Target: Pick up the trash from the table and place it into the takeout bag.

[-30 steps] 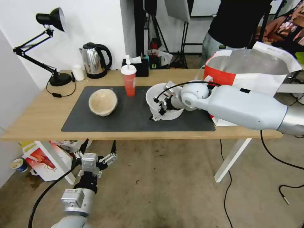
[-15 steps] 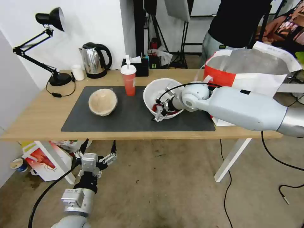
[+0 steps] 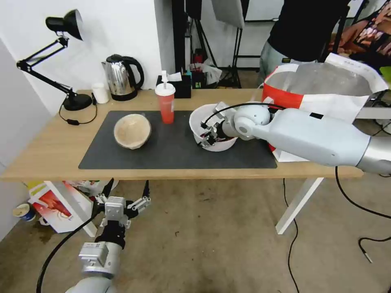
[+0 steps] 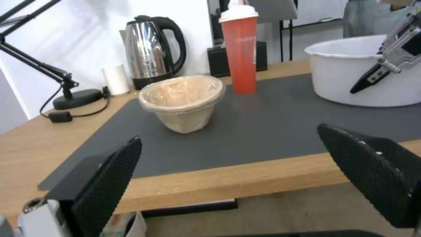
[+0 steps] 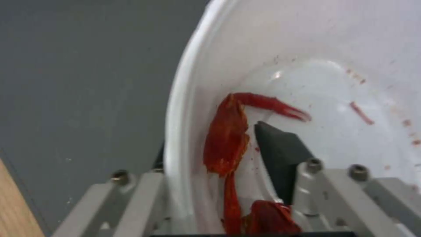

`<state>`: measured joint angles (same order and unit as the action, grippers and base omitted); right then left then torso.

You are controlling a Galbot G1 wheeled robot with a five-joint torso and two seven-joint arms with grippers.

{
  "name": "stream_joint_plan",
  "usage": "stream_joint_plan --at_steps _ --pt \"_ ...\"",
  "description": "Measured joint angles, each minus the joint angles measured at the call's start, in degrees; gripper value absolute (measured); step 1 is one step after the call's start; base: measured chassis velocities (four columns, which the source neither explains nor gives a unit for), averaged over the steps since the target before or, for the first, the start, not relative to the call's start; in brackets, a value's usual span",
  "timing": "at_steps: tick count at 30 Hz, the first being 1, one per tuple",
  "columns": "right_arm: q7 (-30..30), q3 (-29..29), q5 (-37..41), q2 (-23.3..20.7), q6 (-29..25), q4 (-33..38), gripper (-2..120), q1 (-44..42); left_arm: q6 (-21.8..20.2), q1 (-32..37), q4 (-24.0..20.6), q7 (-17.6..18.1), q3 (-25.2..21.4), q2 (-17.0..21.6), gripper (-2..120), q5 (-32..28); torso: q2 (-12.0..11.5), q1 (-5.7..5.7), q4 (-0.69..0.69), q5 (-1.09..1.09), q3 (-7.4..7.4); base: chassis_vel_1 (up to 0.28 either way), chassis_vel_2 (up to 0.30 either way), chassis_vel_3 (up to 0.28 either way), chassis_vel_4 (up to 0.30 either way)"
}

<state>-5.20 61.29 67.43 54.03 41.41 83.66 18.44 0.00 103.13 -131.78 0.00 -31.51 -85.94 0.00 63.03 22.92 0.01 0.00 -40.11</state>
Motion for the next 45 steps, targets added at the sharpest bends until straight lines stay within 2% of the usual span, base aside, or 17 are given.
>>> stream_joint_plan --at_steps 2,5,10,27,45 --pt "0.08 0.0 0.0 -0.1 0.0 0.04 27 0.0 0.0 0.0 0.0 0.0 0.0 0.0 100 0.0 0.0 0.0 -0.01 0.0 0.0 0.0 0.0 0.0 0.0" --pt "0.67 0.0 0.0 -0.34 0.0 0.15 11 0.0 0.0 0.0 0.0 0.0 0.0 0.0 100 0.0 0.0 0.0 -0.02 0.0 0.0 0.0 0.0 0.0 0.0" --pt "0.8 0.0 0.01 -0.38 -0.01 0.17 0 0.09 0.0 0.0 0.0 0.0 0.0 0.0 100 0.0 0.0 0.0 -0.01 0.0 0.0 0.0 0.0 0.0 0.0" --pt "0.88 -0.1 0.26 -0.45 -0.06 0.81 0 0.75 0.0 0.0 0.0 0.0 0.0 0.0 100 0.0 0.0 0.0 -0.01 0.0 0.0 0.0 0.0 0.0 0.0" --pt "-0.61 -5.64 4.31 -7.16 -0.13 7.92 0 2.95 0.0 0.0 0.0 0.0 0.0 0.0 100 0.0 0.0 0.0 -0.01 0.01 0.0 0.0 0.0 0.0 0.0"
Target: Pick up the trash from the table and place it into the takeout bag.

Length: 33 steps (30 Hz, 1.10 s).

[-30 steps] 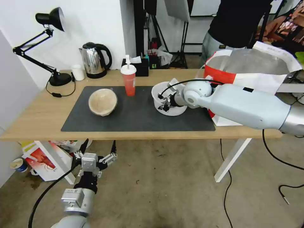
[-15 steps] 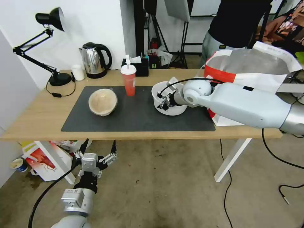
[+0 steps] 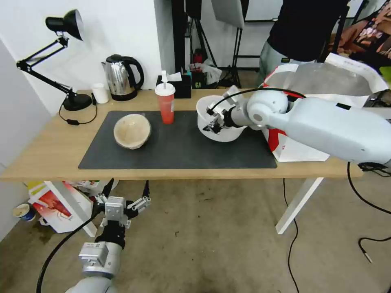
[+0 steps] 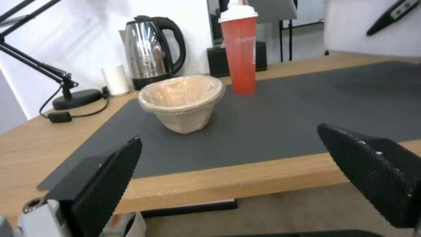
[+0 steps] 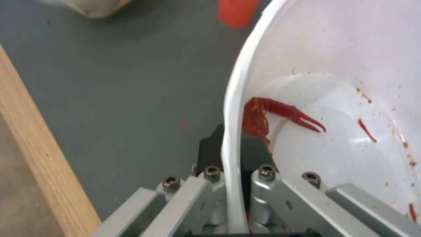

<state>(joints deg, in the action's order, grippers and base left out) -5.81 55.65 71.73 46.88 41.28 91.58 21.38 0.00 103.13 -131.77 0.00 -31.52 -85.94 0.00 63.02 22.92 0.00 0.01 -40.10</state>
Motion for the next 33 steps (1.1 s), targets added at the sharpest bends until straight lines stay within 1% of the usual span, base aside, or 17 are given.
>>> stream_joint_plan --at_steps 2,4,7,12,20,33 --pt "-0.02 -0.59 0.33 -0.28 0.0 0.24 0 0.02 0.0 0.0 0.0 0.0 0.0 0.0 100 0.0 0.0 0.0 -0.01 0.0 0.0 0.0 0.0 0.0 0.0" --pt "-0.04 -2.92 1.5 -0.91 -0.01 1.01 0 0.3 0.0 0.0 0.0 0.0 0.0 0.0 100 0.0 0.0 0.0 0.0 0.0 0.0 0.0 0.0 0.0 0.0" --pt "-0.09 -4.35 2.21 -1.55 -0.03 1.75 0 1.24 0.0 0.0 0.0 0.0 0.0 0.0 100 0.0 0.0 0.0 0.02 -0.02 0.0 0.0 0.0 0.0 0.0" --pt "-0.39 -5.47 4.67 -3.03 -0.03 2.84 0 4.5 0.0 0.0 0.0 0.0 0.0 0.0 100 0.0 0.0 0.0 -0.01 0.0 0.0 0.0 0.0 0.0 0.0" --pt "-0.71 -8.95 7.81 -3.09 -0.03 2.57 0 8.38 0.0 0.0 0.0 0.0 0.0 0.0 100 0.0 0.0 0.0 0.0 -0.01 0.0 0.0 0.0 0.0 0.0" --pt "-1.07 -9.06 9.06 -2.44 -0.03 1.05 0 12.03 0.0 0.0 0.0 0.0 0.0 0.0 100 0.0 0.0 0.0 0.0 -0.01 0.0 0.0 0.0 0.0 0.0"
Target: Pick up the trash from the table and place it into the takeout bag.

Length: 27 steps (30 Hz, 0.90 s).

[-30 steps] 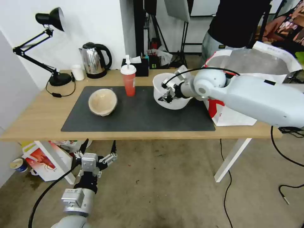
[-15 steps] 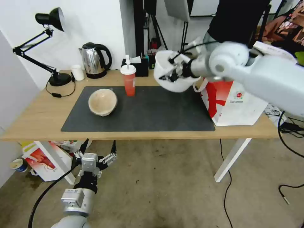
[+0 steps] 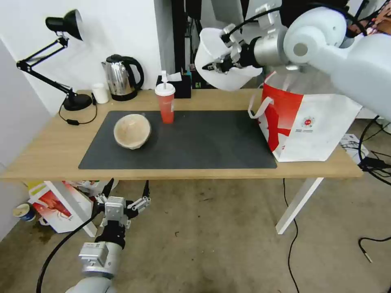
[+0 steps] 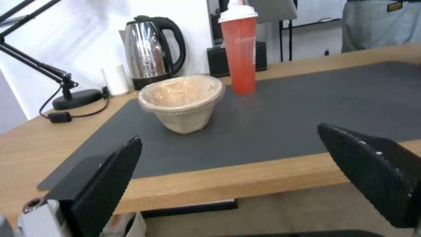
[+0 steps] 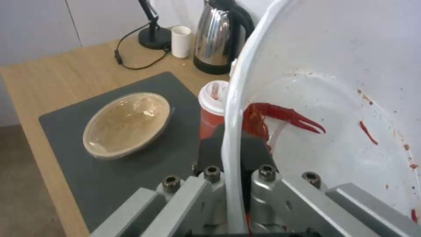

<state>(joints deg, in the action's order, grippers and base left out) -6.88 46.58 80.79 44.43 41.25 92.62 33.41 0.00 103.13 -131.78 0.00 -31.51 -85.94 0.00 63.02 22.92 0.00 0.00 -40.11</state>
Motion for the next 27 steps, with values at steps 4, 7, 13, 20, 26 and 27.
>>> stream_joint_plan --at_steps 4,7,13,20,26,27 --pt "-0.08 0.83 -0.12 -0.02 0.0 -0.75 0 0.91 0.0 0.0 0.0 0.0 0.0 0.0 100 0.0 0.0 0.0 0.0 0.0 0.0 0.0 0.0 0.0 0.0" --pt "-0.11 1.57 -0.43 -0.52 0.01 -1.49 0 1.38 0.0 0.0 0.0 0.0 0.0 0.0 100 0.0 0.0 0.0 0.0 0.0 0.0 0.0 0.0 0.0 0.0" --pt "-0.33 1.91 -0.56 -1.7 0.03 -1.87 0 1.67 0.0 0.0 0.0 0.0 0.0 0.0 100 0.0 0.0 0.0 -0.01 0.01 0.0 0.0 0.0 0.0 0.0" --pt "-1.14 3.15 -1.39 -3.7 0.04 -2.92 0 3.14 0.0 0.0 0.0 0.0 0.0 0.0 100 0.0 0.0 0.0 0.0 0.0 0.0 0.0 0.0 0.0 0.0" --pt "-1.66 3.2 -1.74 -5.1 0.04 -3.51 0 3.65 0.0 0.0 0.0 0.0 0.0 0.0 100 0.0 0.0 0.0 0.0 0.01 0.0 0.0 0.0 0.0 0.0" --pt "-1.72 3.2 -1.76 -5.41 0.04 -3.65 0 3.74 0.0 0.0 0.0 0.0 0.0 0.0 100 0.0 0.0 0.0 0.0 0.0 0.0 0.0 0.0 0.0 0.0"
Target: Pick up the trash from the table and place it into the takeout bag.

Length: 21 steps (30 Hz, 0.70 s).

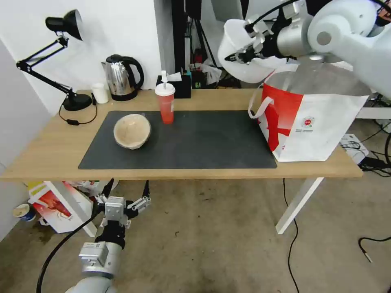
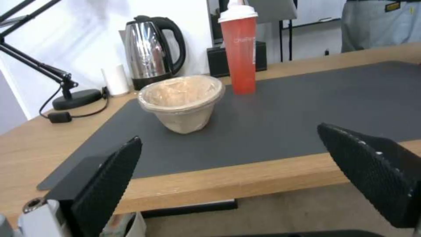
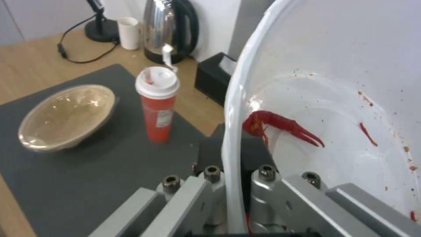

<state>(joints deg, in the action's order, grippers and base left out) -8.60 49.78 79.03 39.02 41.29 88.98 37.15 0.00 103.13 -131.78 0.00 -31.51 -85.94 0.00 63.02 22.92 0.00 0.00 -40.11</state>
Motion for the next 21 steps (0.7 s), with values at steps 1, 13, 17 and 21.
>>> stream_joint_plan --at_steps 1,13,17,21 --pt "-0.06 0.0 0.0 -0.21 0.0 -0.08 0 0.04 0.0 0.0 0.0 0.0 0.0 0.0 100 0.0 0.0 0.0 0.0 0.0 0.0 0.0 0.0 0.0 0.0" --pt "-0.23 -2.95 -0.01 -3.47 0.0 -0.6 0 -1.57 0.0 0.0 0.0 0.0 0.0 0.0 100 0.0 0.0 0.0 0.0 0.0 0.0 0.0 0.0 0.0 0.0" --pt "-0.24 -4.31 -0.02 -4.63 0.0 -0.69 0 -3.08 0.0 0.0 0.0 0.0 0.0 0.0 100 0.0 0.0 0.0 -0.01 0.0 0.0 0.0 0.0 0.0 0.0" --pt "-0.38 -6.1 -0.27 -6.52 -0.01 -1.41 0 -5.28 0.0 0.0 0.0 0.0 0.0 0.0 100 0.0 0.0 0.0 0.0 0.0 0.0 0.0 0.0 0.0 0.0"
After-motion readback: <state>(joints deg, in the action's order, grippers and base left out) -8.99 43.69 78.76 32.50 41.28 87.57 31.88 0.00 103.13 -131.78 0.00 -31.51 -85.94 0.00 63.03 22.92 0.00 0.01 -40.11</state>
